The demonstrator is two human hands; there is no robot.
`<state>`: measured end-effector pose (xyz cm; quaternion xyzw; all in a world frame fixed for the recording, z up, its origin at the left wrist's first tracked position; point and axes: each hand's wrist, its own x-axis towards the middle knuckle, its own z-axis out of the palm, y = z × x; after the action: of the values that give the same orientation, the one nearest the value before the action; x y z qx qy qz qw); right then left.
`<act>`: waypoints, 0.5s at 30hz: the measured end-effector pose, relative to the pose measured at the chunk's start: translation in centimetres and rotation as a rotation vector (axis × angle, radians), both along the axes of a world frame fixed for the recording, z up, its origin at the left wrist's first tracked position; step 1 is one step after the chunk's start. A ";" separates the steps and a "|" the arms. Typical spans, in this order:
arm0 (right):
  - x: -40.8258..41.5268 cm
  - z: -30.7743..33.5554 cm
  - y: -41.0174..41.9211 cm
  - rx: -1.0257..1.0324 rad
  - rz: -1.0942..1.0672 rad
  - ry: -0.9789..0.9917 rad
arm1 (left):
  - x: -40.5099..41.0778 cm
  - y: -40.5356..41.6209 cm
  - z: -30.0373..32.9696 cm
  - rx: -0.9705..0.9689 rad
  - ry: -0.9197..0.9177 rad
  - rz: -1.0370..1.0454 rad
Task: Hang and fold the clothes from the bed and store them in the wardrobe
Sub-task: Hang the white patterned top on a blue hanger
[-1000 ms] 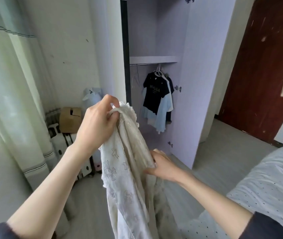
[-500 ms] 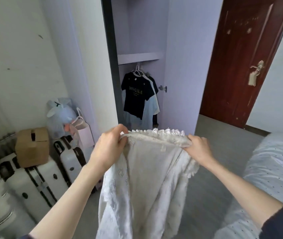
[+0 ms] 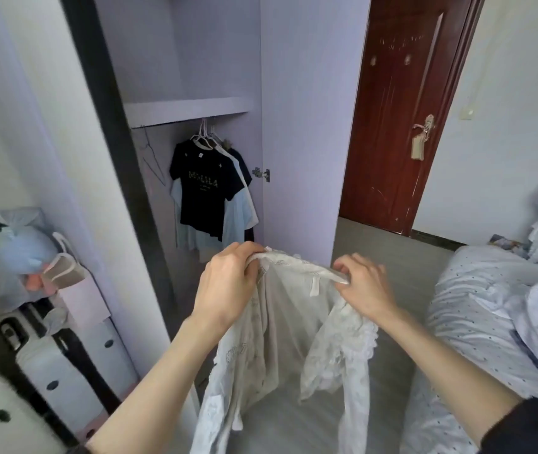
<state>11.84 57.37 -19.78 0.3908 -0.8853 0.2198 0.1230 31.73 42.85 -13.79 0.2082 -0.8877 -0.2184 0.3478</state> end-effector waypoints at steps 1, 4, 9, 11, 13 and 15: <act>-1.2 -0.4 -1.2 -0.038 0.026 -0.016 | -2.2 -0.6 0.1 -0.015 0.011 -0.004; -4.0 -1.3 -4.6 -0.141 0.120 -0.055 | -7.8 -2.1 0.0 -0.068 -0.009 -0.005; -11.3 -1.8 -9.0 -0.224 0.232 -0.197 | -17.0 -5.8 0.4 -0.080 -0.023 0.011; -14.7 -1.9 -10.4 -0.238 0.206 -0.243 | -20.3 -7.5 0.6 -0.055 -0.015 0.009; -16.8 -1.9 -11.7 -0.213 0.184 -0.211 | -22.3 -8.5 0.8 -0.032 -0.007 -0.013; -19.0 -2.2 -13.7 -0.144 0.168 -0.166 | -24.7 -9.4 1.1 -0.016 0.003 -0.035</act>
<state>-7.14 43.69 -21.95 0.4343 -0.8386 0.3236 0.0582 7.05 33.42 -12.73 0.1896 -0.8924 -0.2175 0.3469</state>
